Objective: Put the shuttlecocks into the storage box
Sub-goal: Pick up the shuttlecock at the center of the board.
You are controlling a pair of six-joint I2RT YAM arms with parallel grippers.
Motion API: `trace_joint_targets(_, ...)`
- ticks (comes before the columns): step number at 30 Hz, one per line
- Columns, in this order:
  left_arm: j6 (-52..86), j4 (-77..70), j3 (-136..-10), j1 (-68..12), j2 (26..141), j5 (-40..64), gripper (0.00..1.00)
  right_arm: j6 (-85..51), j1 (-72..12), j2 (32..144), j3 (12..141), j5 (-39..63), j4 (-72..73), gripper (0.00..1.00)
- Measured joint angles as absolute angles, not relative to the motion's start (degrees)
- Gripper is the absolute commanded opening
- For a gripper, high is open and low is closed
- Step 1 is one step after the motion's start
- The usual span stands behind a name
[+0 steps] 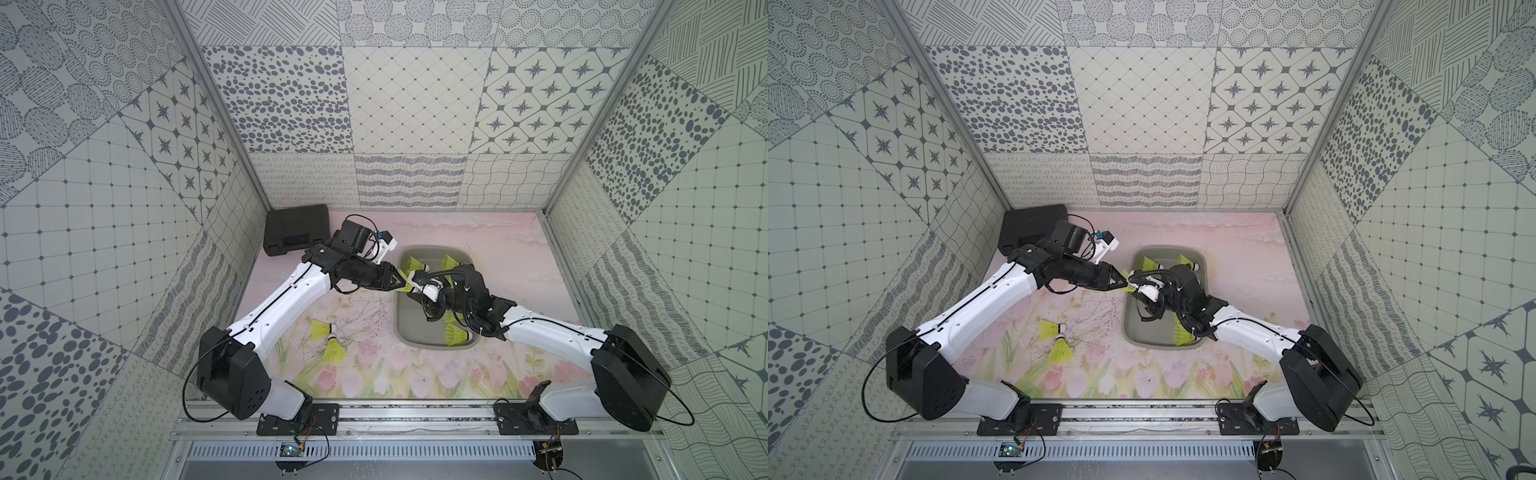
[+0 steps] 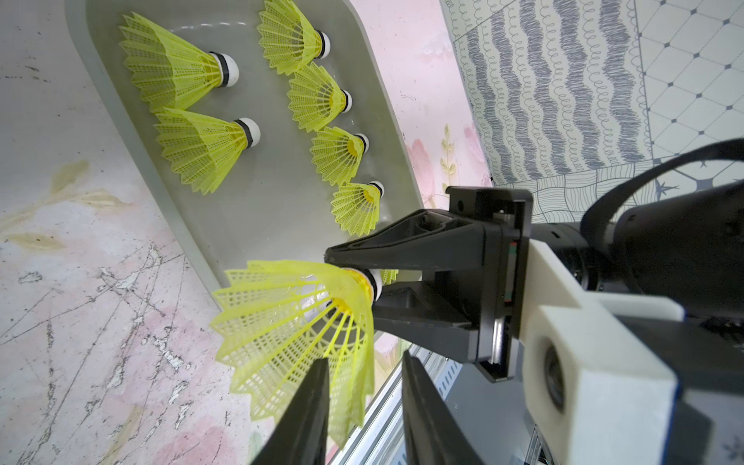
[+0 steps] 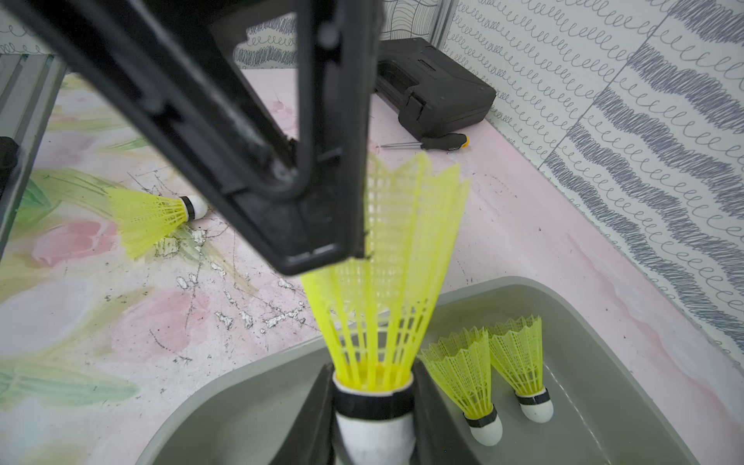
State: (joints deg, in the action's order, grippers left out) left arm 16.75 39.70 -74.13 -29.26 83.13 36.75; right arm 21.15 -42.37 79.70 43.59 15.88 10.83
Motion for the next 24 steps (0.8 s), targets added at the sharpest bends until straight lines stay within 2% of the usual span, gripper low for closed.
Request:
trace_joint_targets(11,15.9,38.0,-72.1,-29.3,83.2,37.7,0.06,19.9,-42.4,79.7,43.6,16.0,10.3,0.31)
trace_joint_targets(17,16.6,35.8,-70.9,-29.3,83.0,37.8,0.00,18.6,-42.4,79.3,43.3,15.1,10.8,0.55)
trace_joint_targets(20,18.1,33.4,-69.5,-29.3,82.7,38.3,0.00,18.1,-42.4,77.9,41.7,13.8,12.2,0.72)
trace_joint_targets(24,21.5,28.7,-66.8,-29.3,82.6,38.6,0.00,17.3,-42.4,74.7,38.3,10.8,13.3,0.82)
